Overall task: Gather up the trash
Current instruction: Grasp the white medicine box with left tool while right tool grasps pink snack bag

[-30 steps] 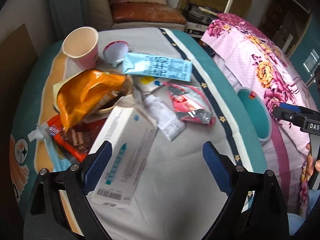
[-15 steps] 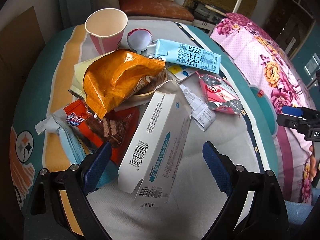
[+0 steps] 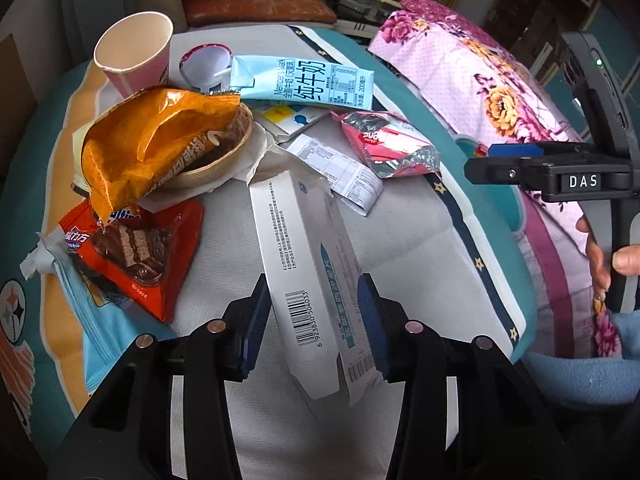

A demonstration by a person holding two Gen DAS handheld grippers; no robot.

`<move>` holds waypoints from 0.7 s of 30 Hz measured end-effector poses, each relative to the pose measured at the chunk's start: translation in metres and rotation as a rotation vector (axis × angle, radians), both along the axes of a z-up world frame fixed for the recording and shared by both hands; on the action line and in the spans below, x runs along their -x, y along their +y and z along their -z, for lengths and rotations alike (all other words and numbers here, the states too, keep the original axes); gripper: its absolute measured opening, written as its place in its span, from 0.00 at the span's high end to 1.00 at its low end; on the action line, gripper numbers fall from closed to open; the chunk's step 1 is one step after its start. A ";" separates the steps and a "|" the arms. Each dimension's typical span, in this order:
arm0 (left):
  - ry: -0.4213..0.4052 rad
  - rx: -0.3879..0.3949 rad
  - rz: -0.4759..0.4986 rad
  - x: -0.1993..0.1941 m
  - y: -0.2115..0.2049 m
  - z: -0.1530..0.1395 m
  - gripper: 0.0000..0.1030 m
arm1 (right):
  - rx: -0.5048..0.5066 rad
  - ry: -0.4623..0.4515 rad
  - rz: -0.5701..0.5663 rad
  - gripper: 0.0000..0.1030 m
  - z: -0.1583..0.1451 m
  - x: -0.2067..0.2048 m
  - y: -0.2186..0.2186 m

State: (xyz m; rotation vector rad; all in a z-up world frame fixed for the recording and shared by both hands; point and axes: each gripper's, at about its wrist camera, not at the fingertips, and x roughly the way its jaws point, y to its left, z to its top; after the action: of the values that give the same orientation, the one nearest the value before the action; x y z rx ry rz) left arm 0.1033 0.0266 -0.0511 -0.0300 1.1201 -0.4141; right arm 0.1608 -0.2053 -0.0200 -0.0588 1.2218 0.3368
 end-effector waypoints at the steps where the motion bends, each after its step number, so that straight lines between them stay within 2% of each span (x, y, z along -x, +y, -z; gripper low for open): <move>1: 0.013 0.004 -0.004 -0.003 0.000 0.003 0.55 | 0.002 0.001 -0.007 0.19 0.001 -0.005 0.004; 7: 0.085 0.041 -0.040 -0.014 0.004 0.022 0.47 | 0.003 0.016 -0.078 0.20 0.014 -0.033 0.026; 10: 0.094 0.074 -0.056 -0.016 0.006 0.023 0.43 | -0.006 0.028 -0.102 0.19 0.023 -0.046 0.033; 12: 0.115 0.112 -0.066 -0.017 0.008 0.023 0.36 | -0.024 0.046 -0.115 0.20 0.029 -0.052 0.036; 14: 0.128 0.139 -0.078 -0.018 0.007 0.023 0.23 | -0.028 0.057 -0.122 0.20 0.035 -0.057 0.037; 16: 0.124 0.127 -0.079 -0.018 0.003 0.024 0.21 | -0.053 0.067 -0.134 0.20 0.039 -0.059 0.038; 17: 0.118 0.115 -0.078 -0.018 0.001 0.023 0.21 | -0.069 0.066 -0.142 0.24 0.040 -0.057 0.038; 18: 0.113 0.102 -0.080 -0.017 0.000 0.023 0.21 | -0.079 0.061 -0.150 0.39 0.039 -0.056 0.038; 19: 0.110 0.087 -0.086 -0.018 -0.002 0.022 0.21 | -0.081 0.057 -0.154 0.49 0.038 -0.054 0.038; 20: 0.107 0.074 -0.090 -0.017 -0.005 0.022 0.23 | -0.083 0.060 -0.156 0.67 0.038 -0.051 0.037; 21: 0.101 0.050 -0.094 -0.017 -0.007 0.022 0.27 | -0.092 0.069 -0.154 0.69 0.039 -0.048 0.036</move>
State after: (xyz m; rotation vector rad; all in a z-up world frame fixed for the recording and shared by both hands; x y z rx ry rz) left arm 0.1204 0.0198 -0.0728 -0.1481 1.2027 -0.3593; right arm 0.2087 -0.1697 -0.0586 -0.0618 1.2714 0.5325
